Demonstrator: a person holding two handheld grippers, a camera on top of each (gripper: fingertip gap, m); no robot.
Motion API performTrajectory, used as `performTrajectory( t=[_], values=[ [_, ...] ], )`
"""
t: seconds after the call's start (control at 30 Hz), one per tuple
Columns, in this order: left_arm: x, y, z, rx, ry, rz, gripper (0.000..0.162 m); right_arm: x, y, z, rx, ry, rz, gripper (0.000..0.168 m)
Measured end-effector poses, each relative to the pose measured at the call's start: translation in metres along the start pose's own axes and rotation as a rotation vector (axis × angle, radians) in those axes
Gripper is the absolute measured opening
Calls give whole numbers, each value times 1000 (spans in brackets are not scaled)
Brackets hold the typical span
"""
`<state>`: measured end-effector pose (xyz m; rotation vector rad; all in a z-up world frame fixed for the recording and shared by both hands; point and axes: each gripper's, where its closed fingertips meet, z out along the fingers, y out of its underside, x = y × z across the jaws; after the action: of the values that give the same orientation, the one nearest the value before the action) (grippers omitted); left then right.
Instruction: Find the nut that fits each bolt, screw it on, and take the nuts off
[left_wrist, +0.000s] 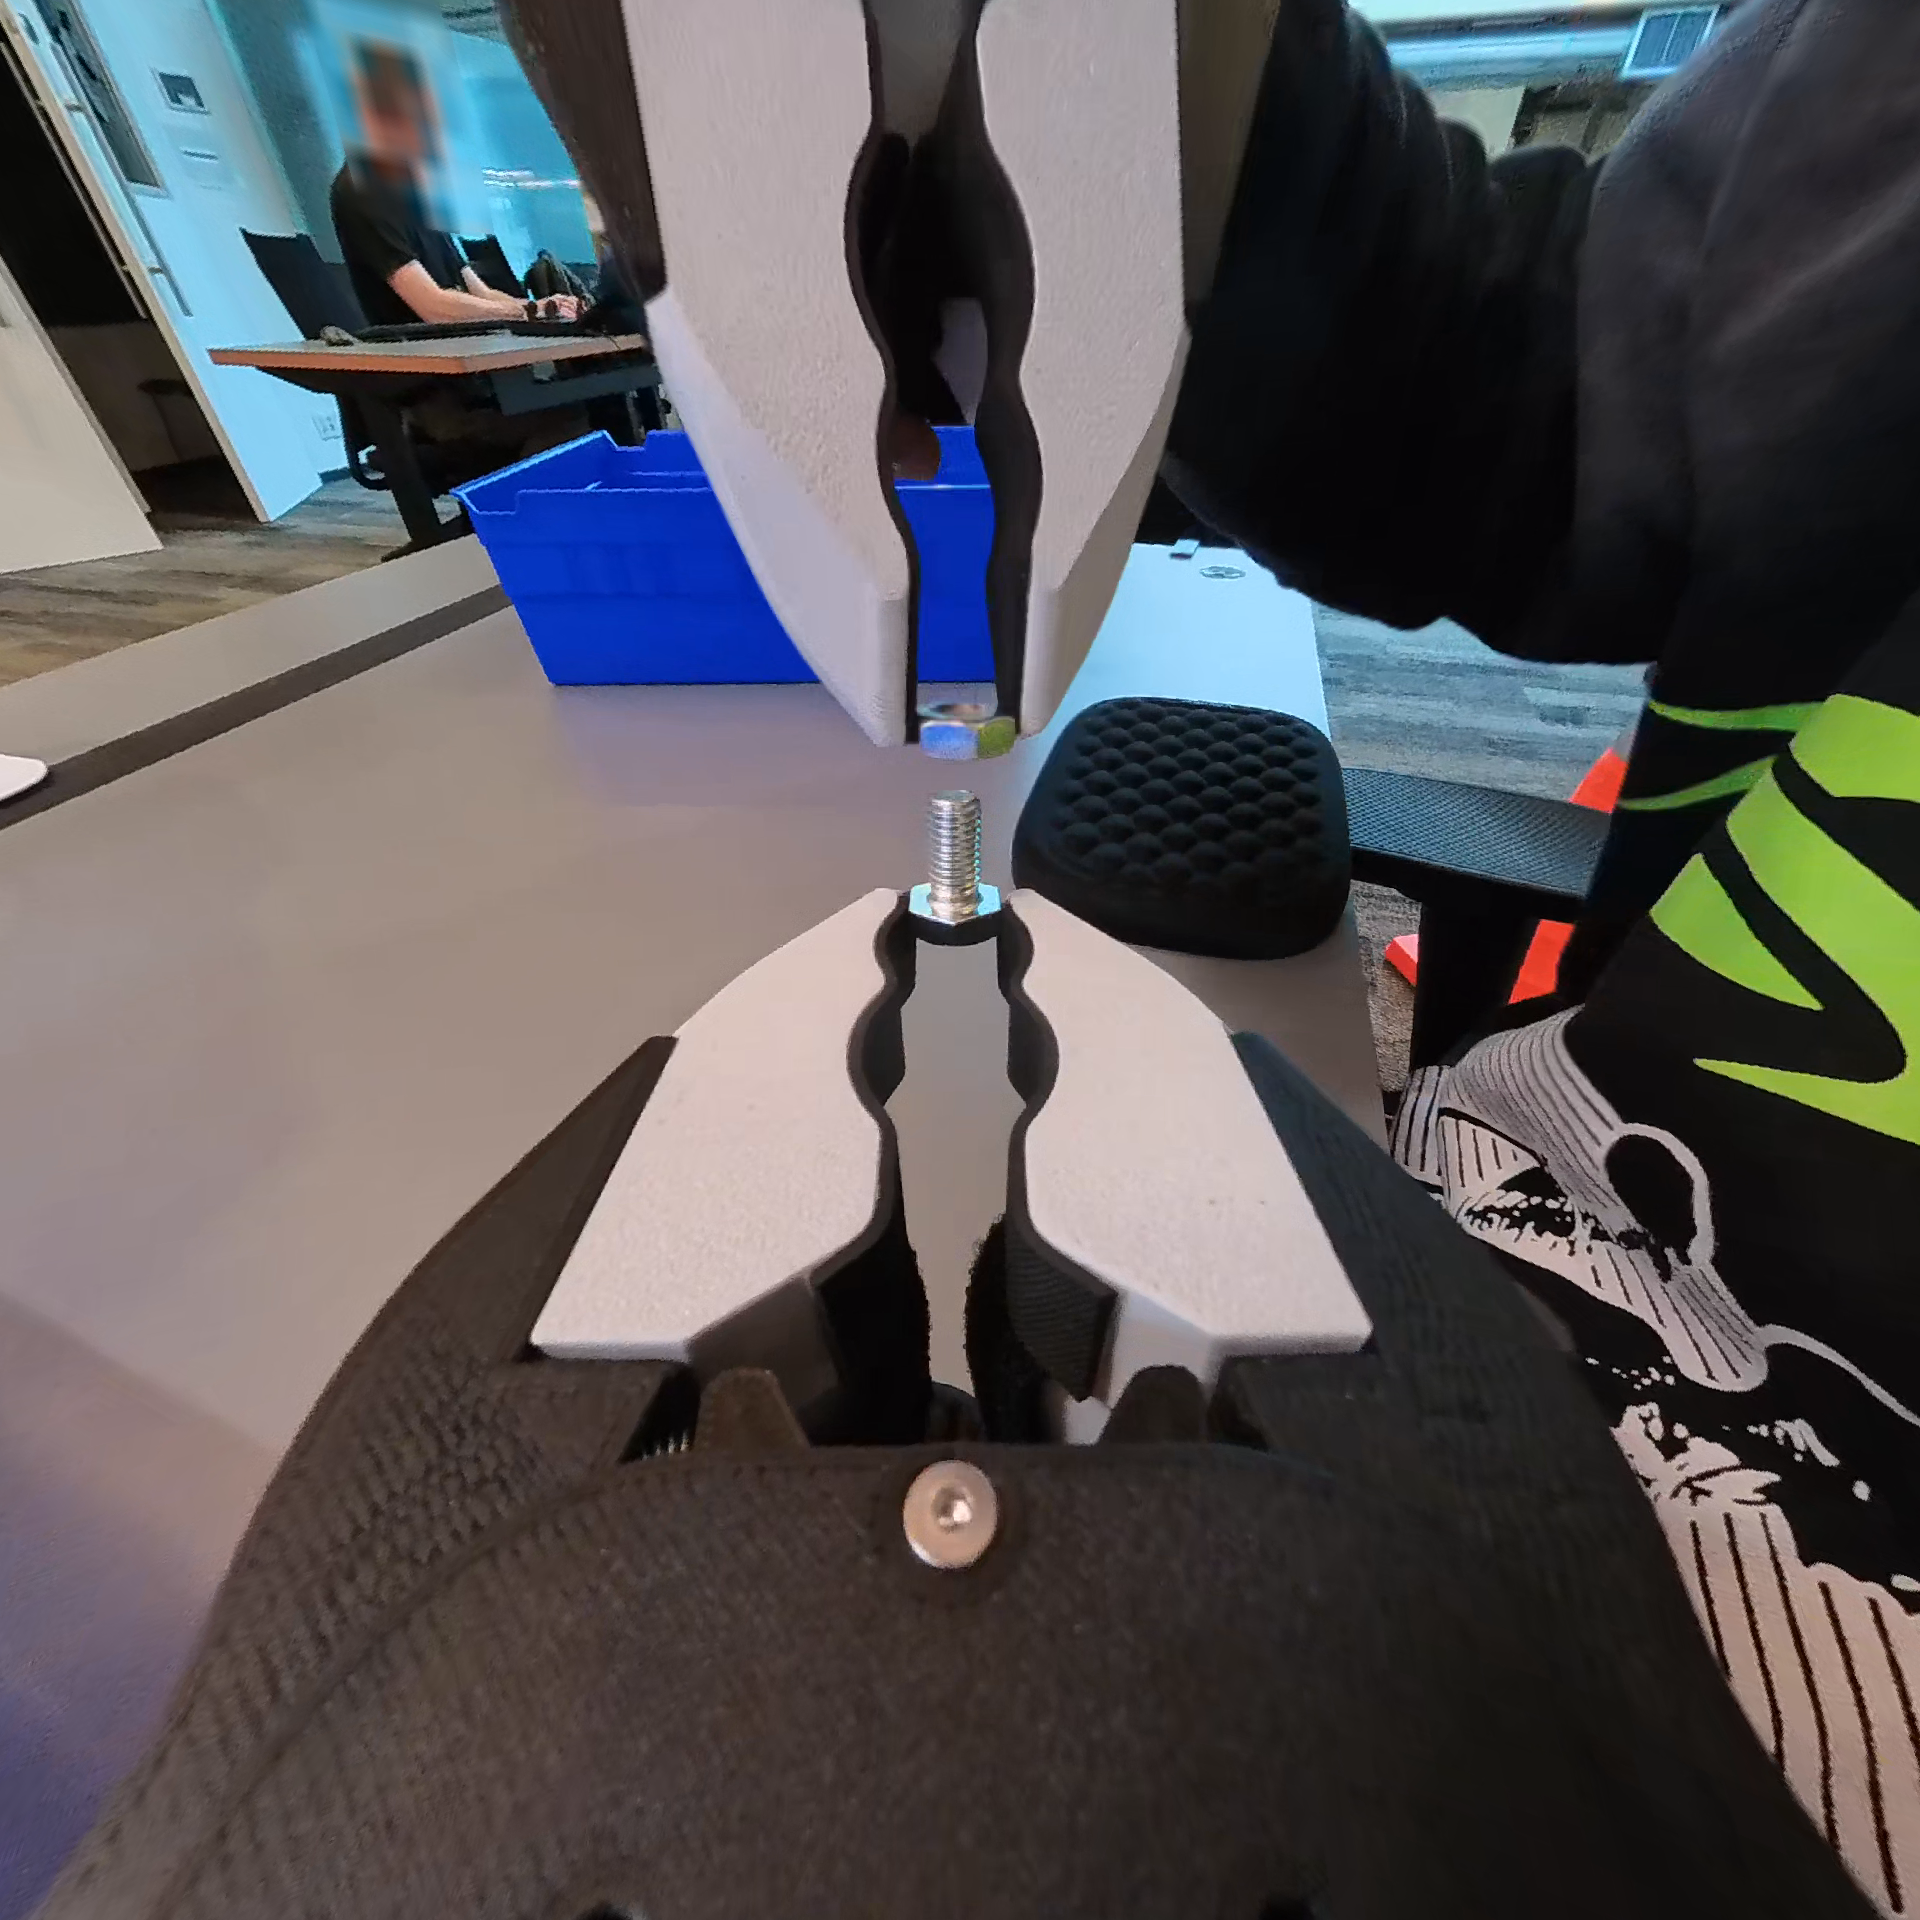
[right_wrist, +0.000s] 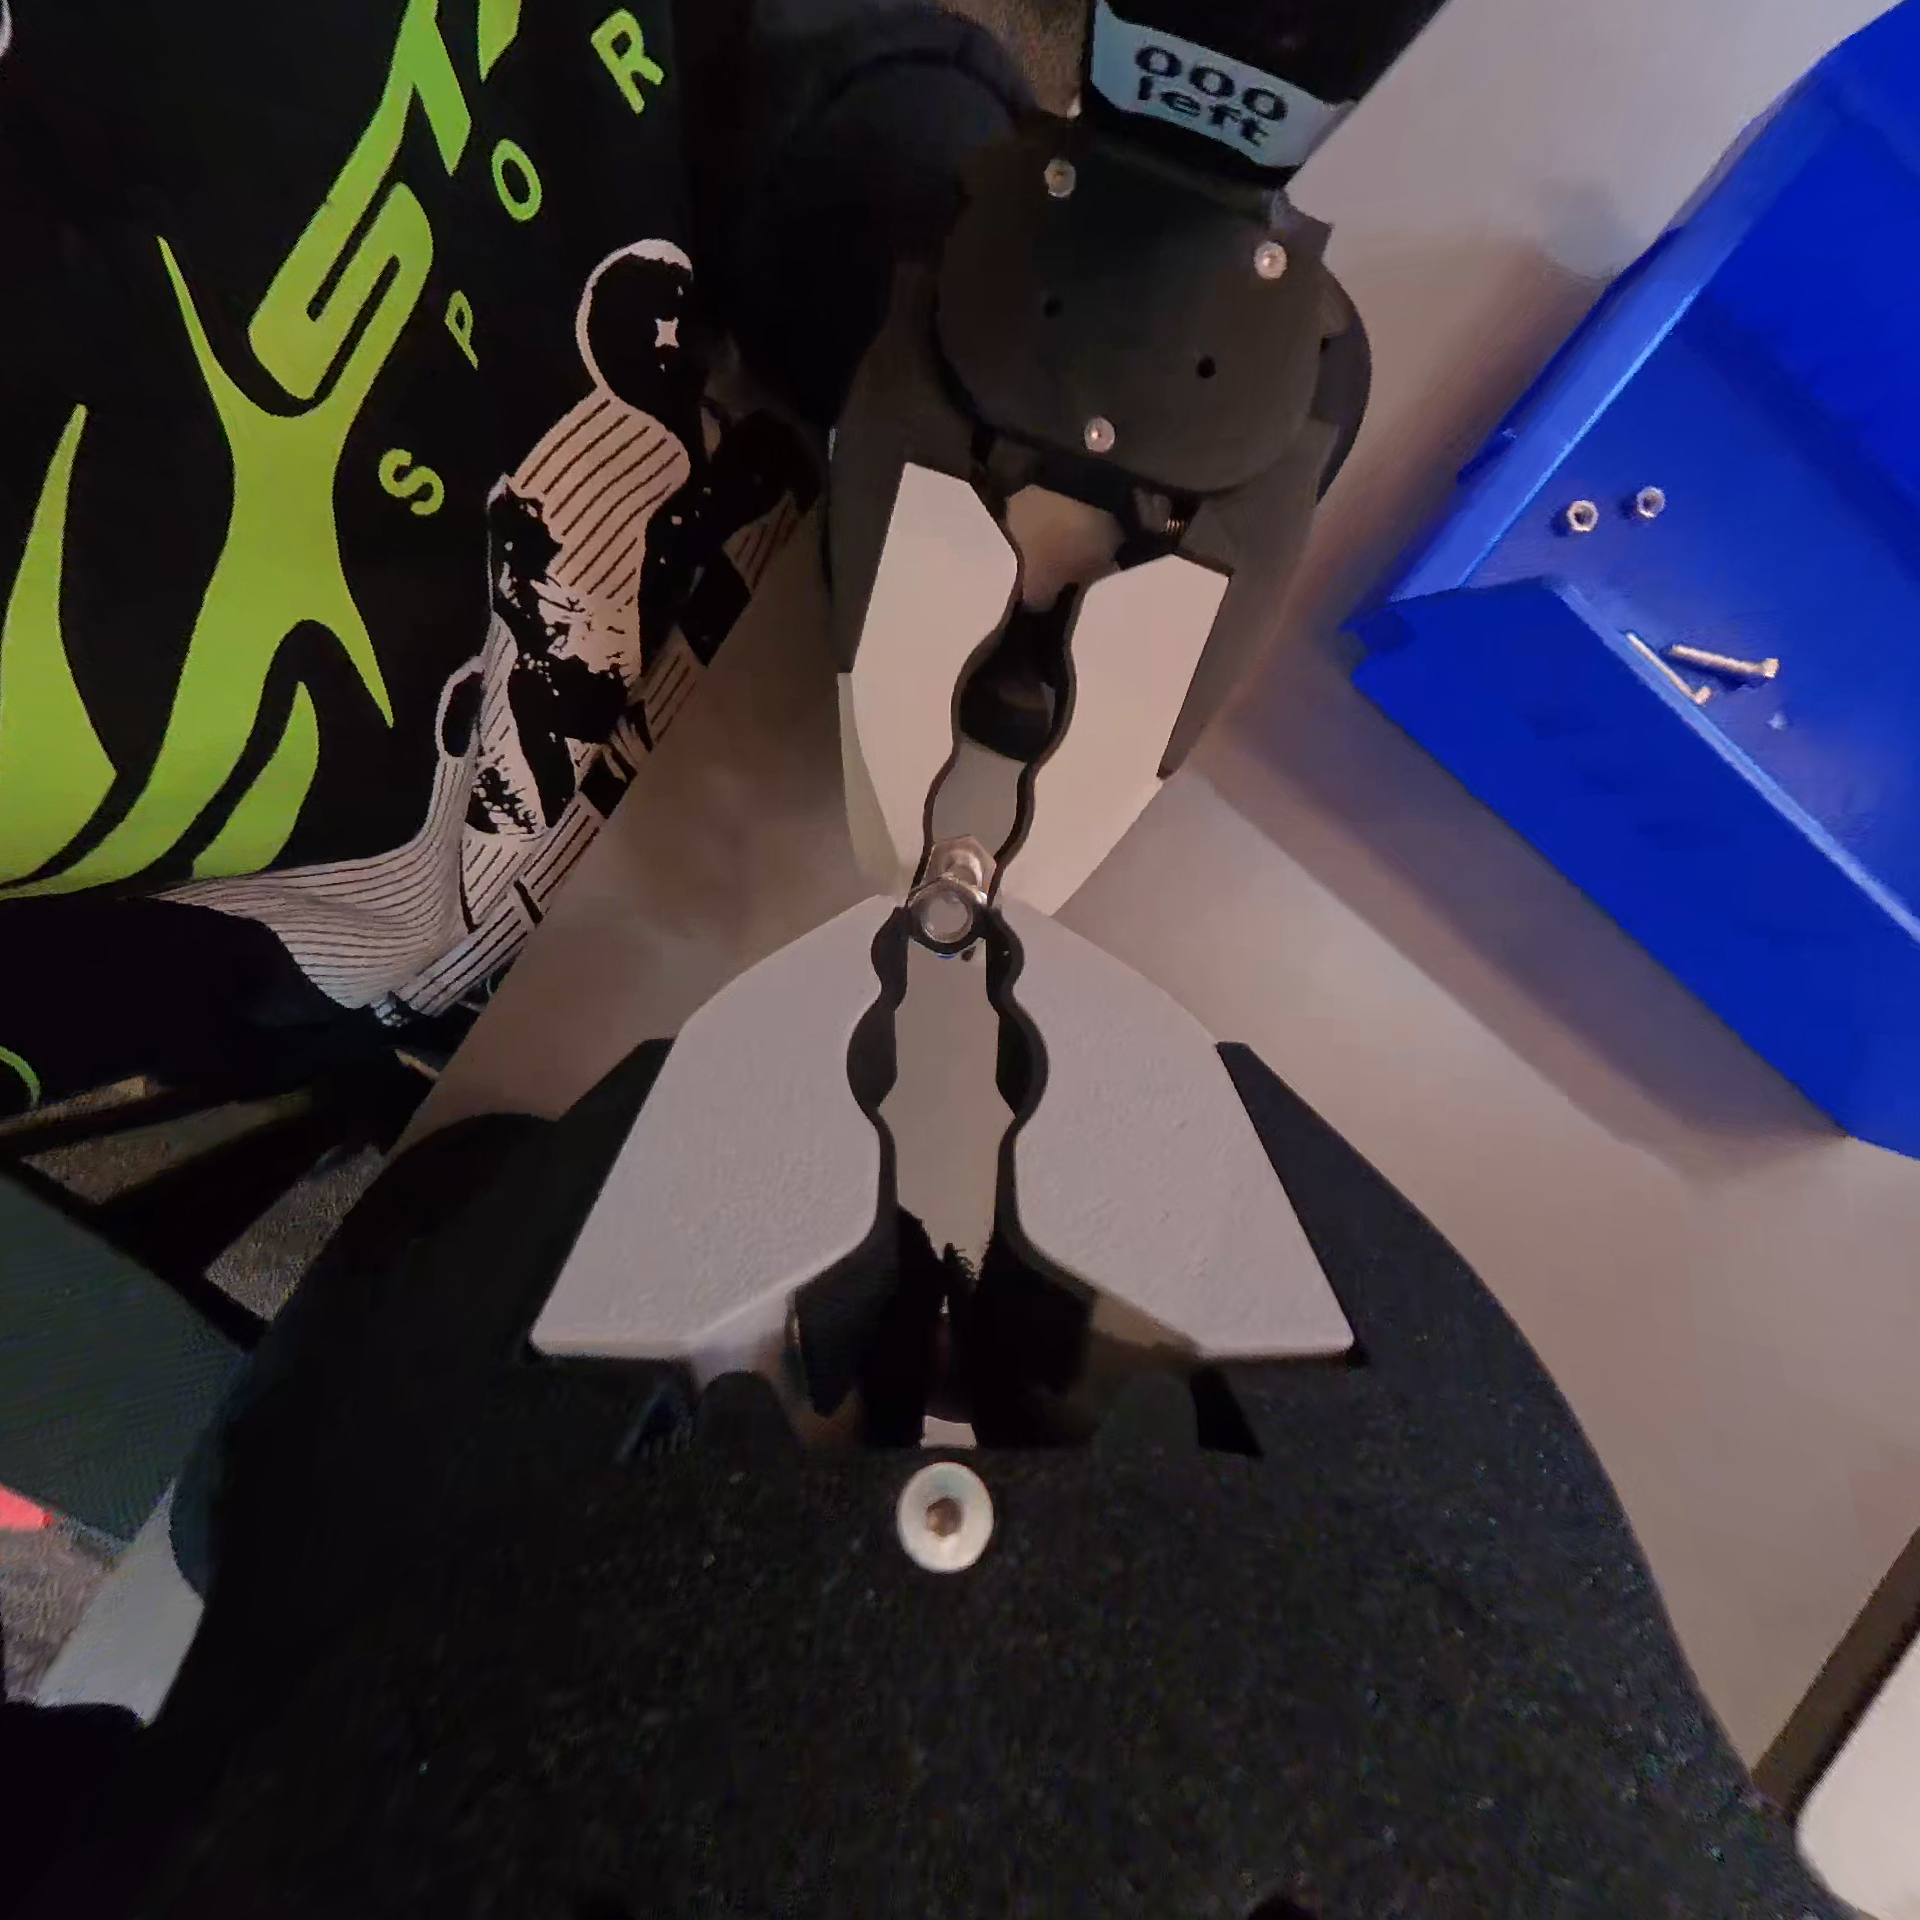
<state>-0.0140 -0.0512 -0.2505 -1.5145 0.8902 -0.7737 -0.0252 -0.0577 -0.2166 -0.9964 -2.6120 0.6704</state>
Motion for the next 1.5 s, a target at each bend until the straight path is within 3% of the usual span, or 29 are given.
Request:
performTrajectory(
  t=[0.3, 0.73, 0.97, 1.33, 1.5],
  values=[
    [2, 0, 0, 2, 16, -3, 15, 2, -4, 8, -101, -74, -86, 15],
    [9, -4, -4, 35, 118, -48, 15, -2, -9, 9, -108, -165, -262, 14],
    [2, -5, -4, 42, 61, -62, 15, 5, -7, 9, -111, -139, -120, 14],
    [-30, -4, -6, 28, -246, -55, 15, 31, -1, 9, -184, 40, 258, 15],
    [-31, -5, -8, 44, -246, -65, 15, 33, -3, 9, -188, 61, 281, 15]
  ],
)
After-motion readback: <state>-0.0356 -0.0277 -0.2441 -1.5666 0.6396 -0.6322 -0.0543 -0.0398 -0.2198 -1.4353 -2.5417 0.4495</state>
